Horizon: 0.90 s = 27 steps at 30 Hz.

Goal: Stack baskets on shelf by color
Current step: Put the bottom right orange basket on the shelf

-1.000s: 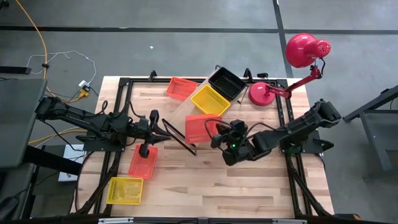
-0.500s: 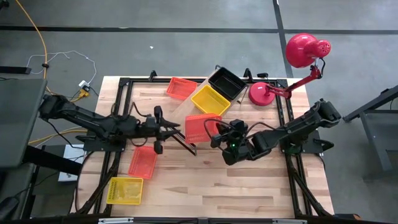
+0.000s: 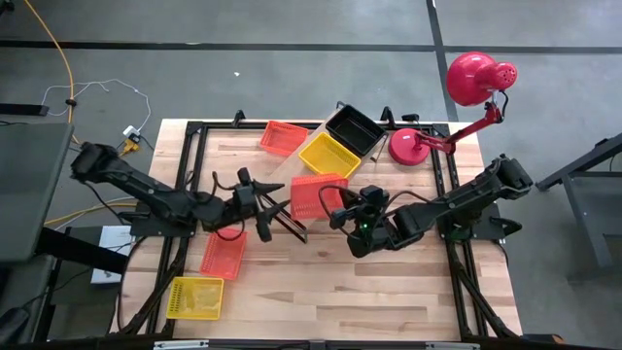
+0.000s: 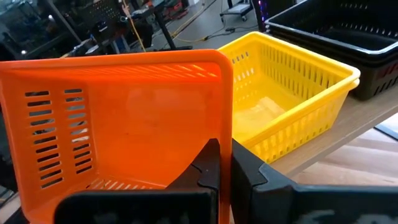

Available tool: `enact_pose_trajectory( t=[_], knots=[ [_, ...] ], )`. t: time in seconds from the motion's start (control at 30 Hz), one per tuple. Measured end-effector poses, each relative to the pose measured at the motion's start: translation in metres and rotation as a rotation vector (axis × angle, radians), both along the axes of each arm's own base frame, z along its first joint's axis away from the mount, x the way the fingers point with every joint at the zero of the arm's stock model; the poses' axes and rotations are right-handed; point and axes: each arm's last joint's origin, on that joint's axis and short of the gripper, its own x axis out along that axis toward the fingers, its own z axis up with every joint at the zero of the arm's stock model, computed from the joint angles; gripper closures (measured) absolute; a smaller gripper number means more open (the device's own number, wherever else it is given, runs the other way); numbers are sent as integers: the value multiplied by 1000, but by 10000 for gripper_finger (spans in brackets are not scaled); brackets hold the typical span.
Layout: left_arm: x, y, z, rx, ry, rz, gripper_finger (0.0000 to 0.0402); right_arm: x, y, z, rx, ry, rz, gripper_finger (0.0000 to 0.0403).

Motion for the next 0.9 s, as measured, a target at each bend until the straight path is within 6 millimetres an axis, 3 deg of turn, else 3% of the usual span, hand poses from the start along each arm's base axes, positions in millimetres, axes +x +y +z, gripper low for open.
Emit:
enact_pose_trajectory(
  t=[0.37,0.57,0.7,0.9],
  knots=[
    [29,-5,-10,16,58,147,197,0,0,0,-16,-7,-15,402],
    [34,-5,-12,28,69,238,204,0,0,1,-13,-19,-17,402],
    [33,-4,-10,46,72,268,251,2,4,4,-35,-41,-11,402],
    [32,-9,-6,90,77,271,379,4,14,12,-95,-51,24,402]
  ],
)
